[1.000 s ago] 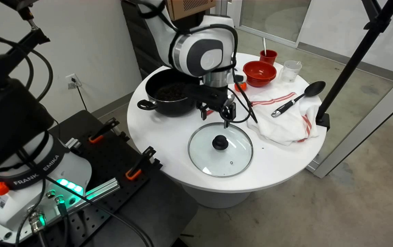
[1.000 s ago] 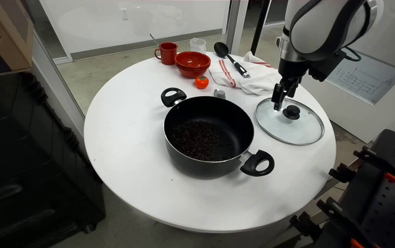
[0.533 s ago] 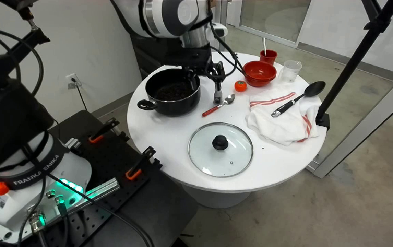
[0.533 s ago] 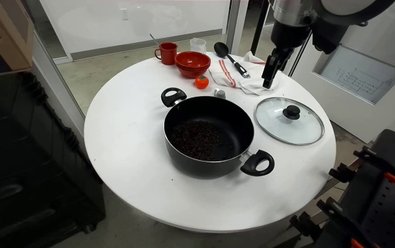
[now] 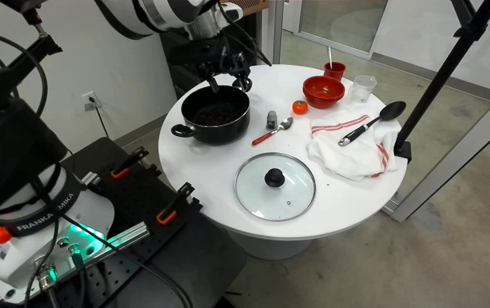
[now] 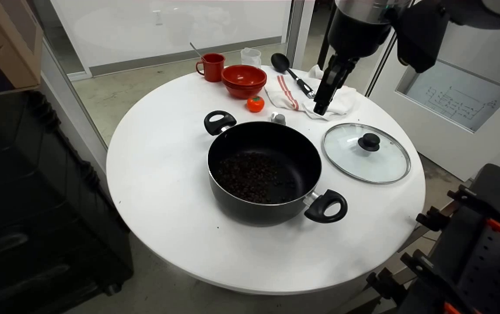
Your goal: Uncover the pot and put the lid on the table
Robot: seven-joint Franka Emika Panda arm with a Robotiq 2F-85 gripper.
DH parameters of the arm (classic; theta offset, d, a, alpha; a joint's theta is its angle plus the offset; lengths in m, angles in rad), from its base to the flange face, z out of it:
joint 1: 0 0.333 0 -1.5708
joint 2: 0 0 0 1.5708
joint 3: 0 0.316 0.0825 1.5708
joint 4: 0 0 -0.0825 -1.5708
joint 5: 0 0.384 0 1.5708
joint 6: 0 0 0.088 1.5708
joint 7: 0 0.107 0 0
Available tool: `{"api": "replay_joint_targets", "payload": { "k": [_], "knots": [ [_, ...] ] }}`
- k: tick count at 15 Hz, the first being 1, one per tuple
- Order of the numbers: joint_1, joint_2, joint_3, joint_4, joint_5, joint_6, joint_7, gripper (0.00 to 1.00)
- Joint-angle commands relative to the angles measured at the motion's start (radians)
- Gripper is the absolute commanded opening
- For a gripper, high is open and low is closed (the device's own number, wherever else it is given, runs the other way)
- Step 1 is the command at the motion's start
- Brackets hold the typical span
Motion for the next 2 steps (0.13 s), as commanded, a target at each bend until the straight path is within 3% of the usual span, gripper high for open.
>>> {"api": "replay_joint_targets", "payload": {
  "k": [1,2],
  "knots": [
    [-0.005,0.004,-0.005,0.002,0.0,0.0,-0.002,1.0],
    [-0.009,0.006,-0.007,0.002,0.0,0.0,-0.003,1.0]
  ]
}}
